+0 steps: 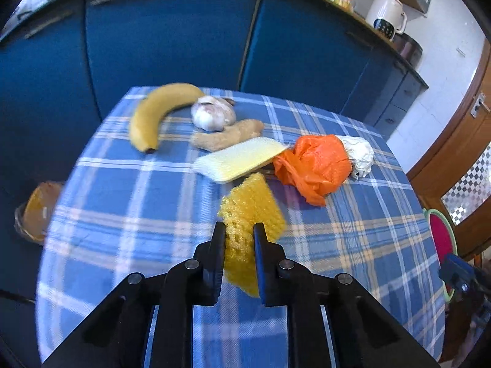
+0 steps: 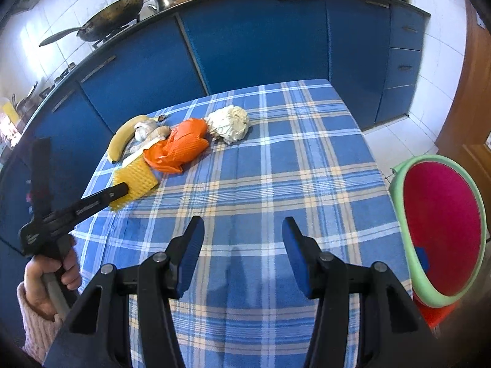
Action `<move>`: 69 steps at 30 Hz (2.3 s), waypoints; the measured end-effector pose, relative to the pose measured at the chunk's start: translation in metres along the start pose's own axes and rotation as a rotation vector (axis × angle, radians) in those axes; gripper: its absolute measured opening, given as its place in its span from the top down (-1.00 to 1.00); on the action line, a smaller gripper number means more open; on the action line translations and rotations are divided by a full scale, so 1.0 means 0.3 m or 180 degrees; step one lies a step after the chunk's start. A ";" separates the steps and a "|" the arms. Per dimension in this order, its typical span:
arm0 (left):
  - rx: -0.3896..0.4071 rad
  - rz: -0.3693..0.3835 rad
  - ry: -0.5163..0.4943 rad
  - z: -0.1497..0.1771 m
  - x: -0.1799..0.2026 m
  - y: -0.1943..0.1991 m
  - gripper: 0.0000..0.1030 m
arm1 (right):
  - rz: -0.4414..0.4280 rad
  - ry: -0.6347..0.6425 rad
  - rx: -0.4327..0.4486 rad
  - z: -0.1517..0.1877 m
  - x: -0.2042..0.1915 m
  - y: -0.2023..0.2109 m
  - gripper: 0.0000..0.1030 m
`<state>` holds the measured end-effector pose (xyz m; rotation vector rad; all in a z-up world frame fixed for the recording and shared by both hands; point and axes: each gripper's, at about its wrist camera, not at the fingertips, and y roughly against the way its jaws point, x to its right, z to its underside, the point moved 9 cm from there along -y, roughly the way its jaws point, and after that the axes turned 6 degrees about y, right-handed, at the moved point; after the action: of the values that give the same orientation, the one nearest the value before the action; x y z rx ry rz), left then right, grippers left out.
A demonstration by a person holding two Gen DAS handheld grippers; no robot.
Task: Collect trash
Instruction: 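Grasp the second yellow foam net with the left tool, then grasp the orange rubber glove with the right tool, then carry the foam net with the left tool while the right tool carries the glove into the bucket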
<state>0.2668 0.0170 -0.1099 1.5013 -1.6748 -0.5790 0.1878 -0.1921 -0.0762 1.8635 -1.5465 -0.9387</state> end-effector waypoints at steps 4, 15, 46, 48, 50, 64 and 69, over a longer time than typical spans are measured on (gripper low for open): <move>0.0171 -0.0086 0.0086 -0.011 -0.079 0.081 0.66 | -0.0044 0.0061 -0.0015 -0.017 -0.047 -0.031 -0.06; 0.0362 -0.0282 0.0330 -0.074 -0.239 0.121 0.66 | -0.0270 0.0134 0.0021 -0.180 -0.205 -0.198 -0.20; 0.0427 -0.0258 0.0310 -0.058 -0.211 0.138 0.65 | -0.0266 0.0203 -0.0002 -0.201 -0.301 -0.397 0.91; 0.0439 -0.0246 0.0294 -0.057 -0.202 0.146 0.65 | -0.0313 0.0170 0.0058 -0.191 -0.295 -0.357 0.91; 0.0454 -0.0229 0.0273 -0.055 -0.189 0.157 0.65 | -0.0360 0.0142 0.0125 -0.178 -0.288 -0.309 0.91; 0.0551 -0.0075 0.0079 -0.043 -0.051 0.227 0.65 | -0.0300 0.0007 0.0507 -0.087 -0.182 -0.008 0.91; 0.0561 -0.0030 -0.0029 -0.029 0.011 0.248 0.65 | -0.0234 -0.0016 0.0599 -0.049 -0.144 0.061 0.91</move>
<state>0.2288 0.0295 -0.0464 1.6336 -1.7645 -0.4533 0.1839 -0.1537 -0.0456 2.0620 -1.6276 -0.8554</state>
